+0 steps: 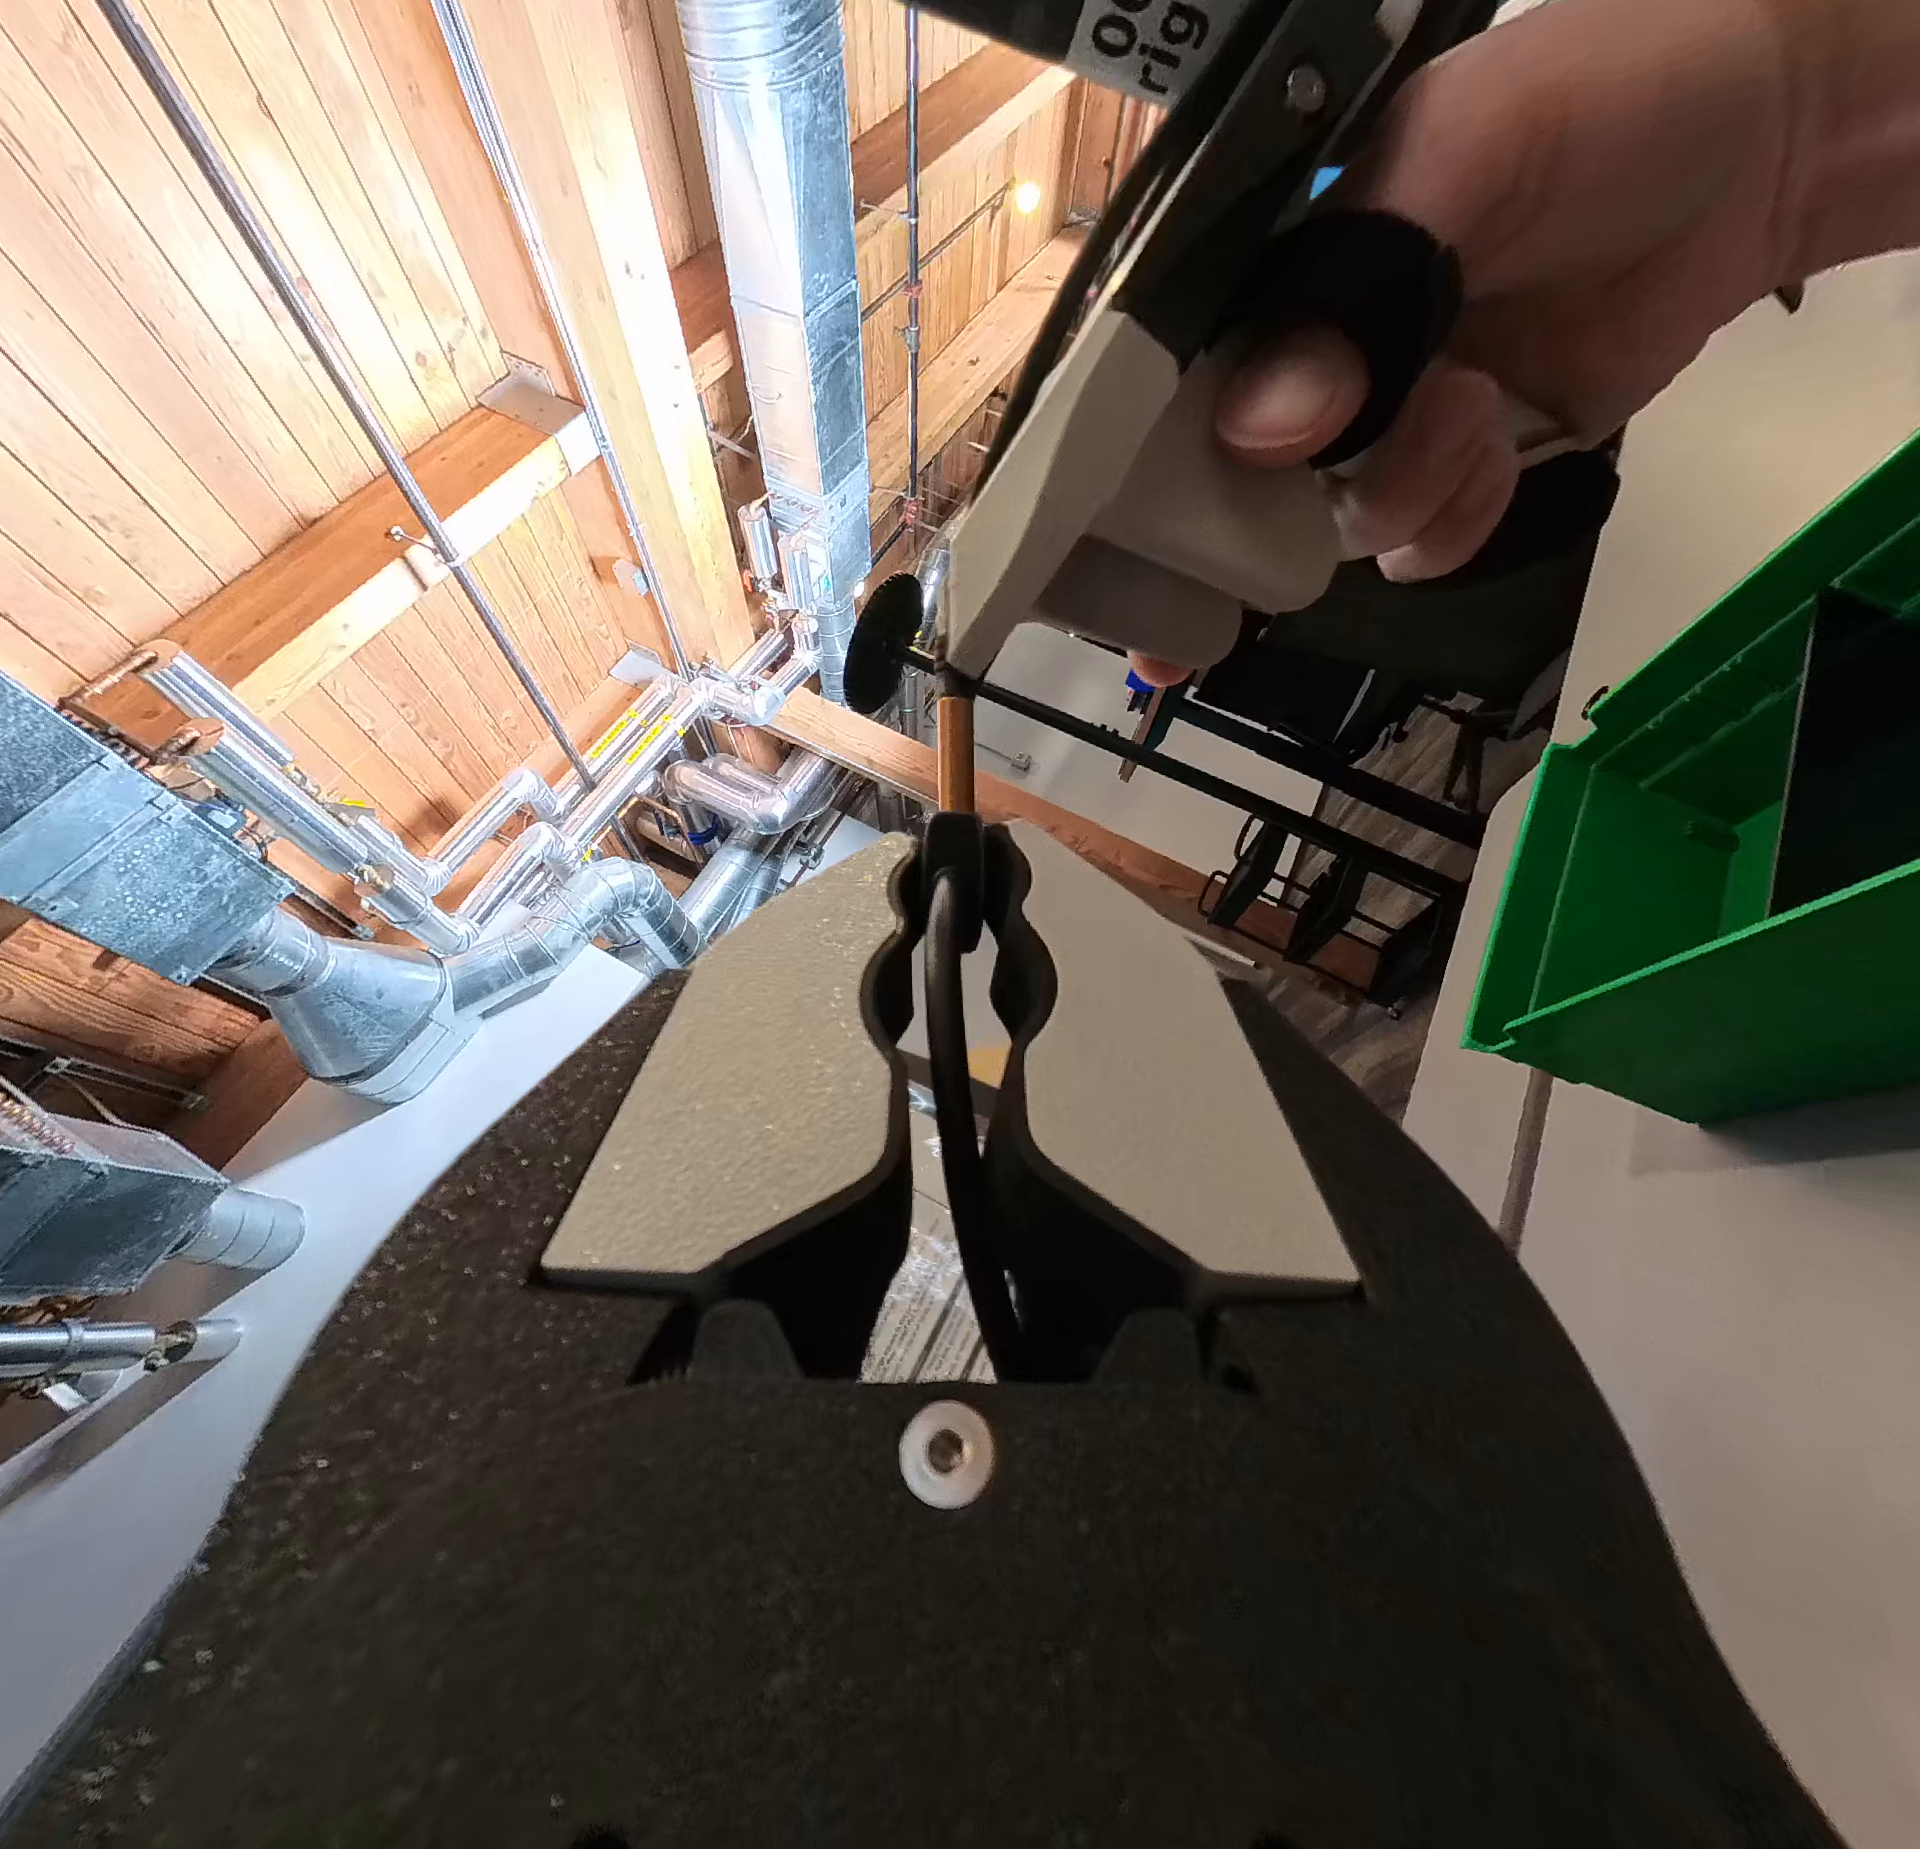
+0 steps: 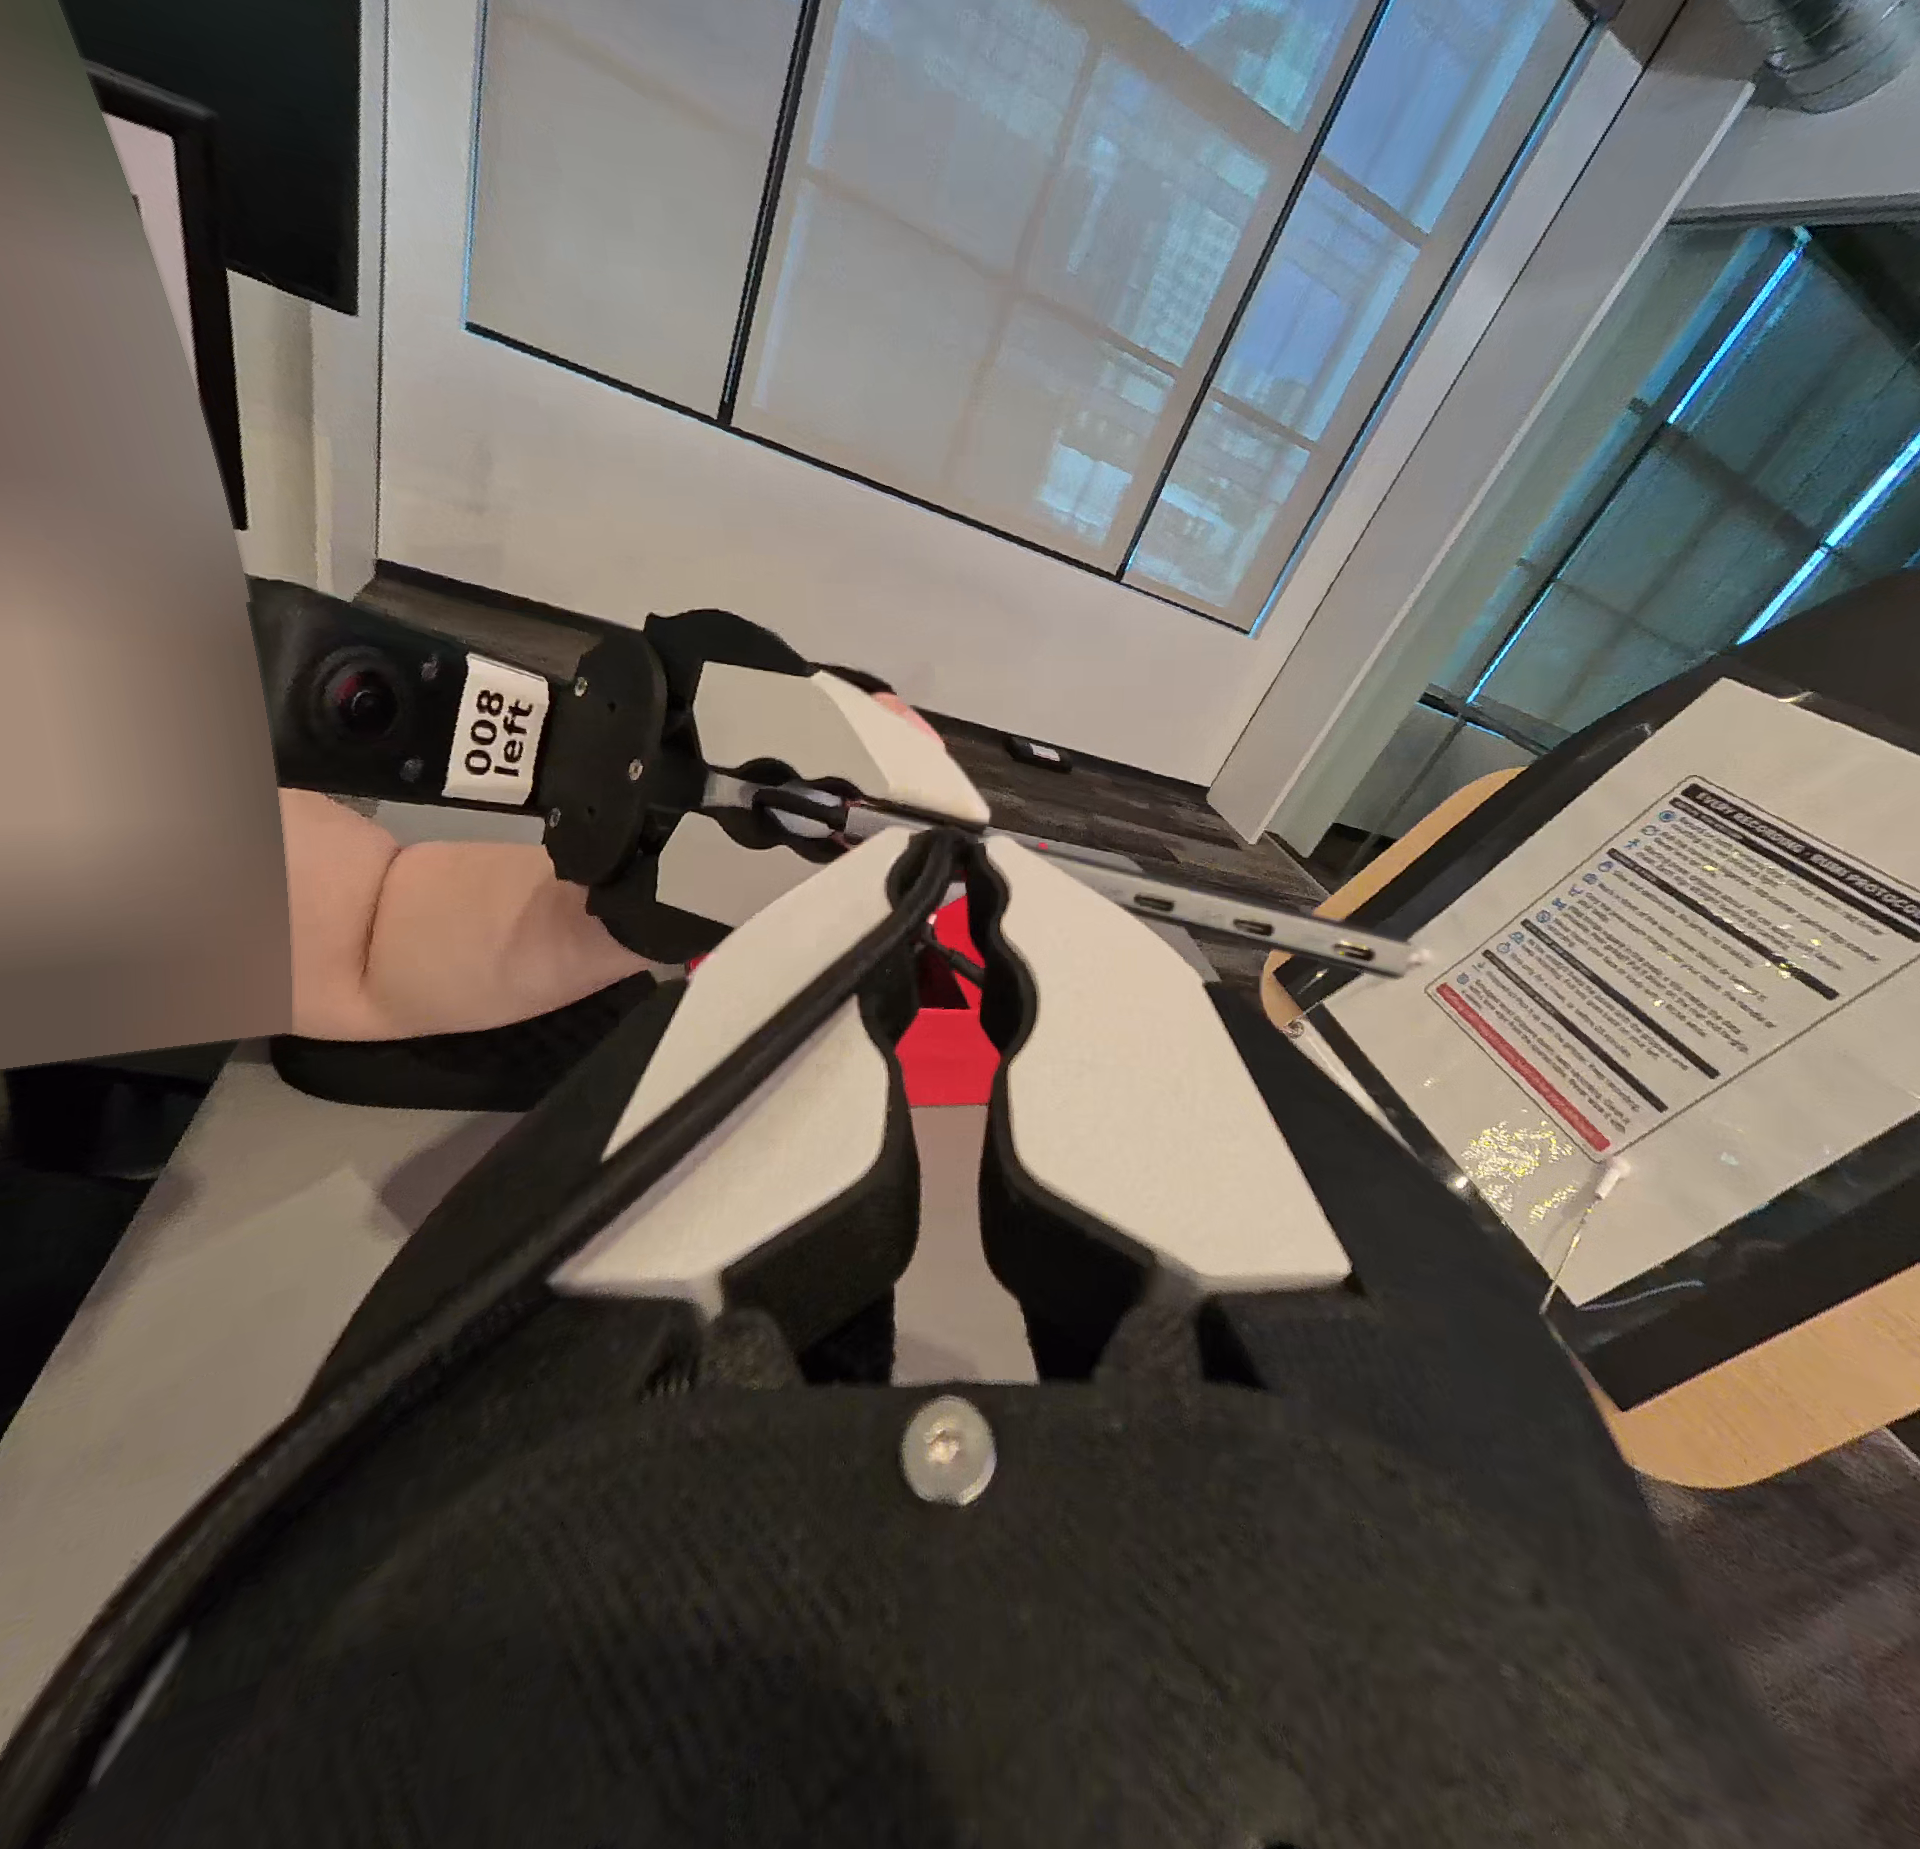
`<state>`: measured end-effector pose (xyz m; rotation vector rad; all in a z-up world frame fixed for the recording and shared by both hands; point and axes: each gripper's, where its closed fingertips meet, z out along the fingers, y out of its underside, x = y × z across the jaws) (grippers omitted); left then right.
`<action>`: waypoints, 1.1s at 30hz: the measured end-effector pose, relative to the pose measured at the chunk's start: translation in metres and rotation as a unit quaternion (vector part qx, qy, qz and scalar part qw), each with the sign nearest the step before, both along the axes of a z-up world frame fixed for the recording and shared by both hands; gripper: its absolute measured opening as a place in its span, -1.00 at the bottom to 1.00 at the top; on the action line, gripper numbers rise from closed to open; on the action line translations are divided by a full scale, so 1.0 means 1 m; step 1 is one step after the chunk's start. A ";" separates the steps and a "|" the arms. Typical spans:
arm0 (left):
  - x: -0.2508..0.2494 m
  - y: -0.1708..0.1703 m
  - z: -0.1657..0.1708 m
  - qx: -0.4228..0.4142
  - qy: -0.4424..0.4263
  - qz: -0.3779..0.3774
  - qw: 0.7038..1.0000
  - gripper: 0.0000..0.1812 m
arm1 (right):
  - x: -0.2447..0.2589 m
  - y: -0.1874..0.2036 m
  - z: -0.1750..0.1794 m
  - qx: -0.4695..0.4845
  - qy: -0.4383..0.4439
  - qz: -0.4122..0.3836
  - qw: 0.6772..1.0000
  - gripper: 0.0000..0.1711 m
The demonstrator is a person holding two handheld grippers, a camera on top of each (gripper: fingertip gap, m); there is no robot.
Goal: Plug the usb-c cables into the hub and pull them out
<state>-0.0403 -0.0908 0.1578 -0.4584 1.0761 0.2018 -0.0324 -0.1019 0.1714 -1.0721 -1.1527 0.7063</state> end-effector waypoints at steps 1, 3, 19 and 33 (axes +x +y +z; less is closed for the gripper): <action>0.001 0.000 -0.001 -0.003 0.000 -0.001 1.000 -0.90 | 0.001 0.000 0.000 0.000 0.001 0.000 1.000 -0.91; 0.002 0.002 -0.002 -0.006 0.007 0.003 1.000 -0.90 | 0.003 0.002 -0.002 -0.005 -0.005 -0.005 1.000 -0.91; -0.013 0.039 0.010 -0.288 -0.078 -0.075 0.952 -0.64 | 0.001 0.041 0.011 0.252 -0.023 -0.223 0.941 -0.92; -0.015 0.054 -0.018 -0.553 -0.055 -0.217 0.802 -0.57 | -0.011 0.047 -0.006 0.299 -0.059 -0.215 0.928 -0.92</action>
